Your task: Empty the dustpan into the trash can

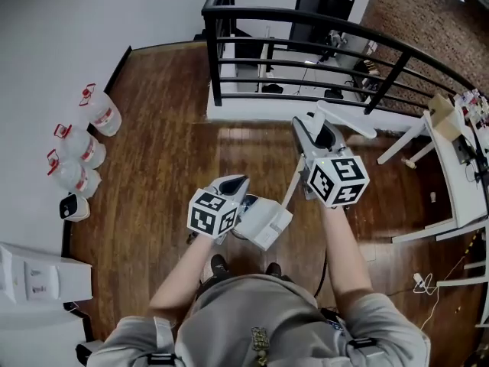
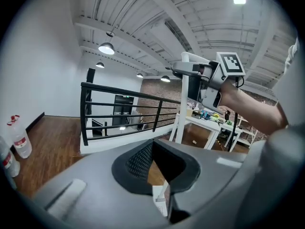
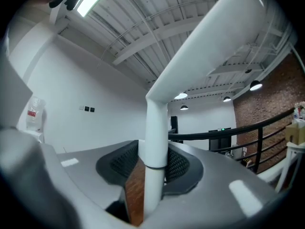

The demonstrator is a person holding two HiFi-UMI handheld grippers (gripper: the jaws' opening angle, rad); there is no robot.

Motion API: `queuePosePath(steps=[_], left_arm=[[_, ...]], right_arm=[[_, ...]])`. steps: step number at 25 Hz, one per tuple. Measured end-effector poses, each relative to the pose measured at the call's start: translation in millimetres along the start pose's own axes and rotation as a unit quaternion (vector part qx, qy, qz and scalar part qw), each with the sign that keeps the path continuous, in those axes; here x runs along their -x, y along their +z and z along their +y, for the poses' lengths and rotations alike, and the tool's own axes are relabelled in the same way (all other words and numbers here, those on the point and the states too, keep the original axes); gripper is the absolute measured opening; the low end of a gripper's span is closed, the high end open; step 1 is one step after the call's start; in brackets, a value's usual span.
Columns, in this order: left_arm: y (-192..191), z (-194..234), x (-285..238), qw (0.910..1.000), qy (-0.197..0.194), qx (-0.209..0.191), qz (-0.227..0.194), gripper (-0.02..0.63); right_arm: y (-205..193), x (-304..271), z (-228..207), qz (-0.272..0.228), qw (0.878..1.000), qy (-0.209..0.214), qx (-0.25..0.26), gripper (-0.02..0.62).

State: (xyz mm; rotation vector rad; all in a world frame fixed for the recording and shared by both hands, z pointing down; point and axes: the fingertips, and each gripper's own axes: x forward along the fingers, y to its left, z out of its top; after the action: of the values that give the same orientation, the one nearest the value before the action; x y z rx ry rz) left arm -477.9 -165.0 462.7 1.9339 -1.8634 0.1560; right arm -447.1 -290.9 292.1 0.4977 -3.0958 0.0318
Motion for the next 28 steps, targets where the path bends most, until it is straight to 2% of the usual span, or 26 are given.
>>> queuePosePath(steps=[8, 16, 22, 28], left_arm=[[12, -52, -37, 0.9992, -0.028, -0.027, 0.007, -0.012], [16, -102, -75, 0.9961, -0.067, -0.053, 0.024, -0.012], [10, -132, -101, 0.9928, -0.091, -0.066, 0.043, -0.012], [-4, -155, -135, 0.9885, -0.114, -0.069, 0.071, -0.012]], right_arm=[[31, 67, -45, -0.046, 0.998, -0.007, -0.041, 0.126], [52, 126, -107, -0.090, 0.994, -0.057, -0.039, 0.115], [41, 161, -159, -0.106, 0.989, -0.094, -0.032, 0.115], [-4, 186, -210, -0.090, 0.989, -0.104, -0.045, 0.117]])
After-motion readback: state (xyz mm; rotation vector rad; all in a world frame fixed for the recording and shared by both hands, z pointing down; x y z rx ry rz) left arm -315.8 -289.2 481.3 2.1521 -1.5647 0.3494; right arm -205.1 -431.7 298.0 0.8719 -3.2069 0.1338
